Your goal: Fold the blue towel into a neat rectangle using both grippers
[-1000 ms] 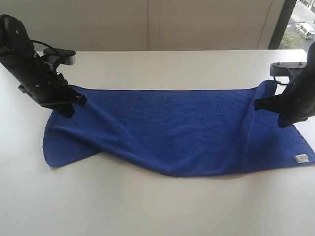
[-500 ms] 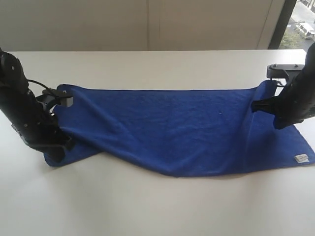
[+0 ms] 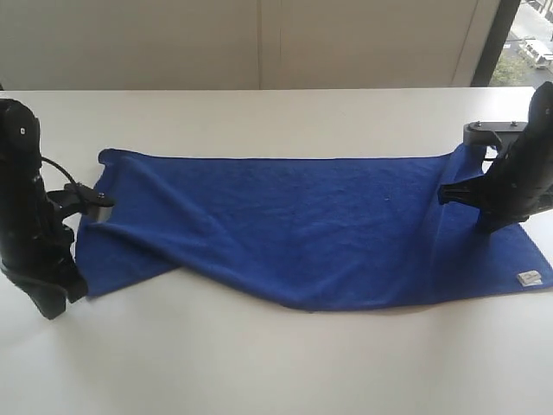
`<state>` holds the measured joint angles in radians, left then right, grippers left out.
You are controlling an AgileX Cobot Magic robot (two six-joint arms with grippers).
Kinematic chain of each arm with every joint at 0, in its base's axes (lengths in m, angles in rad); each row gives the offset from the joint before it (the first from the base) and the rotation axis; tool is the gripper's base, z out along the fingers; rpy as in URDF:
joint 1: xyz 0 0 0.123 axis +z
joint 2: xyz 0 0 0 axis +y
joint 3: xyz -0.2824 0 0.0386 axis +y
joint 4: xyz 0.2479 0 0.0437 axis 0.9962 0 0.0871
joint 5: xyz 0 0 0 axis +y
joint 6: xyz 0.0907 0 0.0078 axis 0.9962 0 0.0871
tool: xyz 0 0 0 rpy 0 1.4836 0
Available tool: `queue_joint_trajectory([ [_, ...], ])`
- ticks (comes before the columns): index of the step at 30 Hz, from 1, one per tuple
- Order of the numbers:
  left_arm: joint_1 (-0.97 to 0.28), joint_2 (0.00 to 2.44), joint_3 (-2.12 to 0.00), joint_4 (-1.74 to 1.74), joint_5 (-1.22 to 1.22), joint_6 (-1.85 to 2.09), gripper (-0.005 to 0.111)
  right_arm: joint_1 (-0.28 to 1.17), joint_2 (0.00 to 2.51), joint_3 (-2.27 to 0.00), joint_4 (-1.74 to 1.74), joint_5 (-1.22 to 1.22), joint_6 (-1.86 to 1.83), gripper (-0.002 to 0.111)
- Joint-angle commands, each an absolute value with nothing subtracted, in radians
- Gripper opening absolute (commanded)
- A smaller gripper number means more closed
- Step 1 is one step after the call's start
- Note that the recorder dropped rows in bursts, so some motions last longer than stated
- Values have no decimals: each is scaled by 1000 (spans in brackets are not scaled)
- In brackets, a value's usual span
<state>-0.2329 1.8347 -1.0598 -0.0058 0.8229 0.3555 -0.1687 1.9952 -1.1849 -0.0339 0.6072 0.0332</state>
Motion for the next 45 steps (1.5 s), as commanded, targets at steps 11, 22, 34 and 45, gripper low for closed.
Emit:
queue_joint_trajectory([
  [11,-233,1652,-1106,-250,680,426,0,-170,2036,-1172,-56,575,23,0],
  [22,-233,1816,-994,-191,550,426,0,-170,2036,-1172,-34,568,23,0],
  [34,-233,1814,-989,122,757,366,0,-170,2036,-1172,-34,543,23,0],
  [45,-233,1760,-1113,136,866,288,0,-170,2036,-1174,-34,555,23,0],
])
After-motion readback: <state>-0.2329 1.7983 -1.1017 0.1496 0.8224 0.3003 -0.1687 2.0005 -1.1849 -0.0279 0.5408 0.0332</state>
